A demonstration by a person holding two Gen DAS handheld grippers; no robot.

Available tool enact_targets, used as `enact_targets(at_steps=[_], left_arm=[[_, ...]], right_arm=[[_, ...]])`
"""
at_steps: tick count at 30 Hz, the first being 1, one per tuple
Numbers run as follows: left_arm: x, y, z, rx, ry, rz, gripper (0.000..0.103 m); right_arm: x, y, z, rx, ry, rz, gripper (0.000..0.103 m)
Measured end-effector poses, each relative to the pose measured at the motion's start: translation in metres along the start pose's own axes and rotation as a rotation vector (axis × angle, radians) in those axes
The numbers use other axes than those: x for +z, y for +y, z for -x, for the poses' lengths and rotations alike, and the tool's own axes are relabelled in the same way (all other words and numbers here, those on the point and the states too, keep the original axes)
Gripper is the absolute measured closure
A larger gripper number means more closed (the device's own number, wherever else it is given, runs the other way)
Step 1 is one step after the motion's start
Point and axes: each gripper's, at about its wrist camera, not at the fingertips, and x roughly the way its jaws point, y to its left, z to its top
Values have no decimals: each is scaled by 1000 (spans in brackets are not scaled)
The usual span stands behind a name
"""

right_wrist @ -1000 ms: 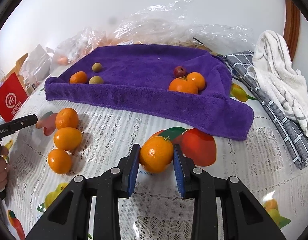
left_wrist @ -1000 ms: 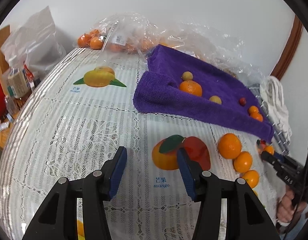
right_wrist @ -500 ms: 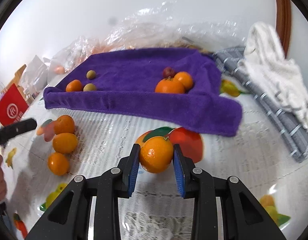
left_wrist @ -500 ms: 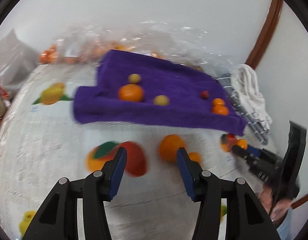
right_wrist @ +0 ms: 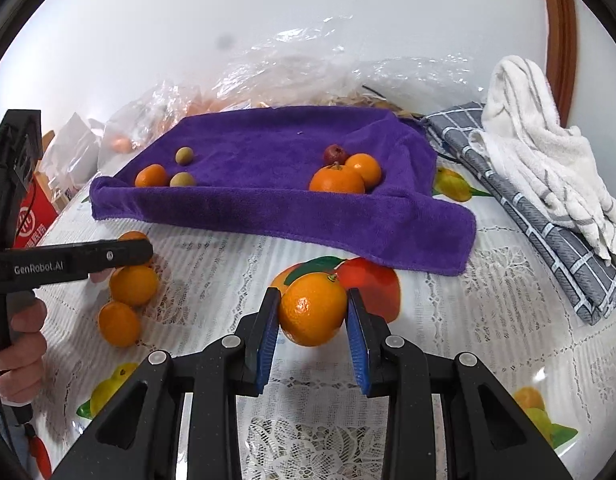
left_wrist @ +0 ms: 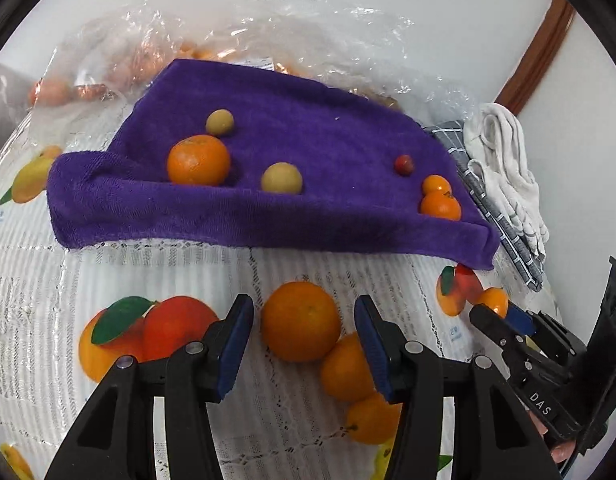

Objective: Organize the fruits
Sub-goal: 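Grasp an orange with the right tool while the left tool grasps another orange, then carry both oranges onto the purple towel and open both tools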

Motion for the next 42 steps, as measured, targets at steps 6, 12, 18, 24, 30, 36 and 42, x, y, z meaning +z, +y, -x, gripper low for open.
enact_targets(at_steps=[6,12,18,24,30,36,42], left_arm=[[-4,2,1,-3,-34,-2,66],[-5,7,6,-14,-86,40,66],[-1,20,21,-16,-187,98,66],[1,33,37,-16,-277,146,66],[2,38,42,23,-312,153,66],[1,40,47,10,-336,161,66],[-2,37,44,-6,-323,160,66]], right_arm=[[1,-1,-1,30,-1,-6,71],[1,0,0,38,-11,-1,71],[0,-2,5,52,-31,-13,71],[1,-1,11,59,-60,-10,71],[2,0,14,55,-77,-14,71],[3,0,21,46,-123,-16,71],[4,-6,21,26,-124,-45,71]])
